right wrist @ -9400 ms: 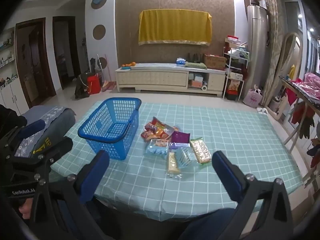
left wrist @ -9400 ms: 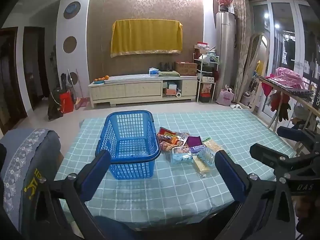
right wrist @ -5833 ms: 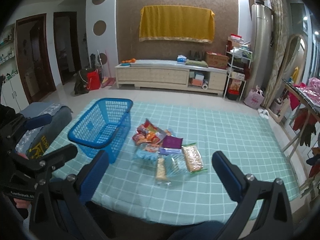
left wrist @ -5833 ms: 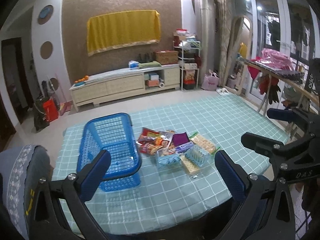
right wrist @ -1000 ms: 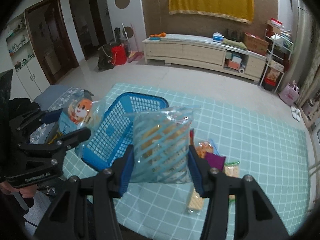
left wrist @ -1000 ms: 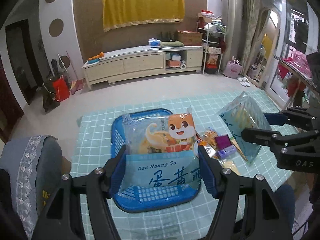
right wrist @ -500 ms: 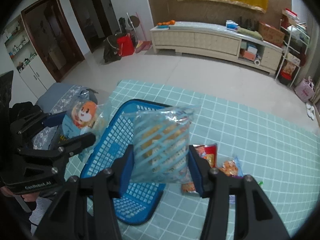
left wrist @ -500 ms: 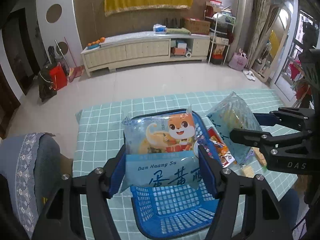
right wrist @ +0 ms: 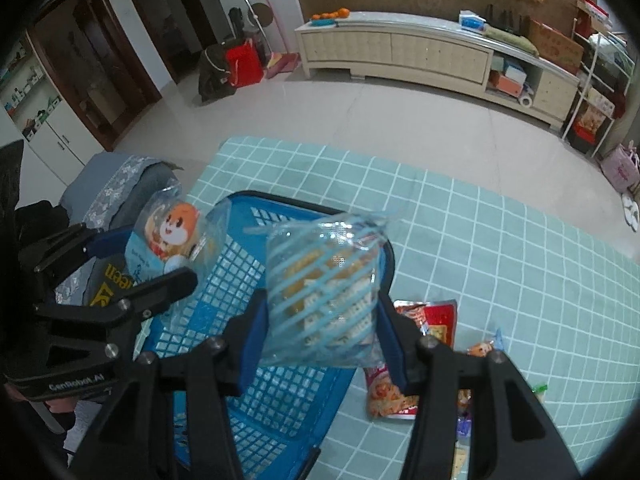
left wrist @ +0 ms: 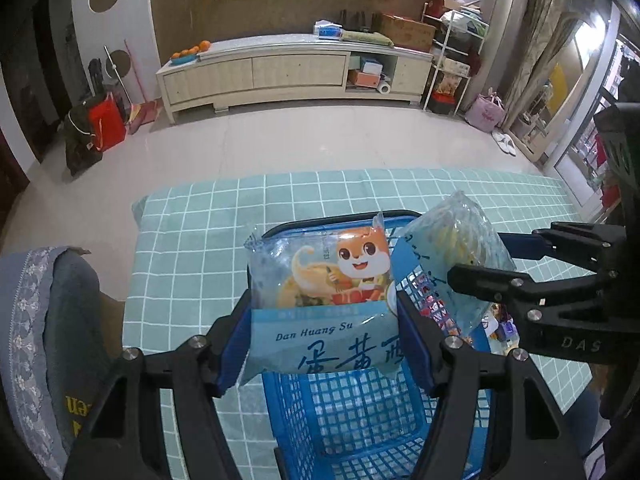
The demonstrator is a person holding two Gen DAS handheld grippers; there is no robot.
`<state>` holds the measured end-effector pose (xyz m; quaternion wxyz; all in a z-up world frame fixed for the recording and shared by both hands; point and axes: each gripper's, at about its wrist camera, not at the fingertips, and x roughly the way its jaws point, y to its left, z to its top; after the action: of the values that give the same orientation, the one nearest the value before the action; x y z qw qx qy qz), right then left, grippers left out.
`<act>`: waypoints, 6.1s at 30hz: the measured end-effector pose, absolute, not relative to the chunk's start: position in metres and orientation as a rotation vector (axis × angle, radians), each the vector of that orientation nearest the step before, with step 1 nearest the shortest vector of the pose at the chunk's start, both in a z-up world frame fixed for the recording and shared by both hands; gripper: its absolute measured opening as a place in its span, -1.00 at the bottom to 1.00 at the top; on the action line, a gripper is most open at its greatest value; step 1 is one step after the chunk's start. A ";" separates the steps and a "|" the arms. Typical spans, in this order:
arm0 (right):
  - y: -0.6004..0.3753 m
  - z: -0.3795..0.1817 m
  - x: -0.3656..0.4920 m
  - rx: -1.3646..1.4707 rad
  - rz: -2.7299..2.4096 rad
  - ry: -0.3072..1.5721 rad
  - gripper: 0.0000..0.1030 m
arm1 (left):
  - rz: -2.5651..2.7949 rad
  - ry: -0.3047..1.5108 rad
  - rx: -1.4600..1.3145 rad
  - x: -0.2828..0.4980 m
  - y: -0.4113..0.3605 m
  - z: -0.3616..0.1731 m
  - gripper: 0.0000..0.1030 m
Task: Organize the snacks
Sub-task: 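Carry both bags over the blue basket and open both tools to drop them, then withdraw both tools from the basket back toward the snack pile, then grasp the large cracker pack with the right tool while the left tool grasps the small cracker pack, then carry both cracker packs over the blue basket and lower them inside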
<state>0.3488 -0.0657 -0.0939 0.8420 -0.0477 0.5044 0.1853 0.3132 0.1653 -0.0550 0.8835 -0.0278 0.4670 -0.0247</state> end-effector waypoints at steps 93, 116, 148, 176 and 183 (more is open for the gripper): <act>-0.315 -0.152 0.173 -0.038 0.091 1.071 0.75 | -0.240 1.140 0.012 0.235 -0.106 -0.161 0.50; -0.342 -0.204 0.208 -0.018 0.099 1.153 0.75 | -0.181 1.278 0.004 0.299 -0.131 -0.235 0.50; -0.306 -0.224 0.262 -0.124 0.122 1.193 0.75 | -0.132 1.157 -0.051 0.288 -0.076 -0.203 -0.16; -0.297 -0.197 0.234 -0.088 0.128 1.174 0.12 | -0.196 1.132 -0.066 0.258 -0.085 -0.180 -0.16; -0.279 -0.154 0.193 -0.075 0.163 1.116 0.12 | -0.196 1.064 -0.078 0.219 -0.074 -0.146 -0.16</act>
<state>0.1927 -0.2790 -0.1538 0.8446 -0.0354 0.5287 0.0770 0.2192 -0.0740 -0.1463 0.8565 -0.0373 0.5064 -0.0931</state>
